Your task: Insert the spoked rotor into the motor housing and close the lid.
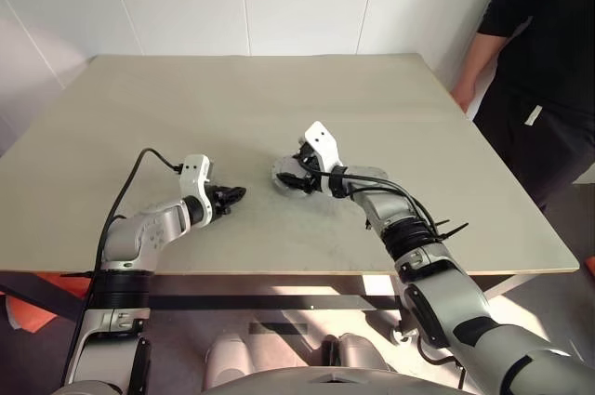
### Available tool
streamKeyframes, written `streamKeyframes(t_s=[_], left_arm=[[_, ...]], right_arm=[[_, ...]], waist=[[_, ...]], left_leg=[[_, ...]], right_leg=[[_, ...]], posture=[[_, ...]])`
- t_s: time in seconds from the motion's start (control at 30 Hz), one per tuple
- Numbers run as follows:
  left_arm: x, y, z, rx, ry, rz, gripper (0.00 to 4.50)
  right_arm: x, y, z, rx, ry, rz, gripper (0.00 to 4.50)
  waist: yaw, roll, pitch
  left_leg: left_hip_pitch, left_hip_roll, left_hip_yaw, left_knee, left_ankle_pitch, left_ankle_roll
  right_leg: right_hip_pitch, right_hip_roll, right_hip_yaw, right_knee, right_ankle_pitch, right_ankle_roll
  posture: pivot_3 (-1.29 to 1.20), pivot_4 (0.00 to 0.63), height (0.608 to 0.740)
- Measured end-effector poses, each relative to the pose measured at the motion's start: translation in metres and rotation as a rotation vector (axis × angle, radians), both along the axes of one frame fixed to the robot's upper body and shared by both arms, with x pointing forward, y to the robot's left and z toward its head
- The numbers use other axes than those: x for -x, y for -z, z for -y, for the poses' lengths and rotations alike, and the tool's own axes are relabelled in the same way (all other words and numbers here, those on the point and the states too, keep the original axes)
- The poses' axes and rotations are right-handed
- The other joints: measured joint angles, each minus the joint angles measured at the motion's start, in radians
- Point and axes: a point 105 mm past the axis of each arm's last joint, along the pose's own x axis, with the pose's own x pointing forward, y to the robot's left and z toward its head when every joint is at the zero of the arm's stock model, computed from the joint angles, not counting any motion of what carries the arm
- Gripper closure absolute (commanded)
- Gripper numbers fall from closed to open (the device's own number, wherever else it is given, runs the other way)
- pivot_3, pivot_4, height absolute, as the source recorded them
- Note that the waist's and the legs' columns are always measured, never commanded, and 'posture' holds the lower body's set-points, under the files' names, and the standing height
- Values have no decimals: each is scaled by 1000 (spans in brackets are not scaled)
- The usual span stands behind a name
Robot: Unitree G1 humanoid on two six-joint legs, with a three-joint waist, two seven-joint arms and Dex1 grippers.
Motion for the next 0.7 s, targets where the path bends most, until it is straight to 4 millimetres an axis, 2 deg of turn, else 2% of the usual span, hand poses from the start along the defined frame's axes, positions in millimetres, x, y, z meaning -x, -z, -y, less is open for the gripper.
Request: streamKeyframes(t_s=[0.37, 0.7], left_arm=[[2, 1, 1, 1, 4, 0, 2410], [3, -3, 3, 4, 13, 12, 2410]], right_arm=[[-1, -2, 5, -48, 20, -76, 1481], [14, -13, 5, -105, -62, -125, 1481]], waist=[[3, 0, 0], [5, 0, 0]], left_leg=[[-1, 0, 0, 0, 0, 0], [-3, 0, 0, -6, 0, 0]], right_leg=[[0, 0, 0, -2, 0, 0], [-2, 0, -1, -1, 4, -7]], posture=[[0, 0, 740], [0, 0, 740]])
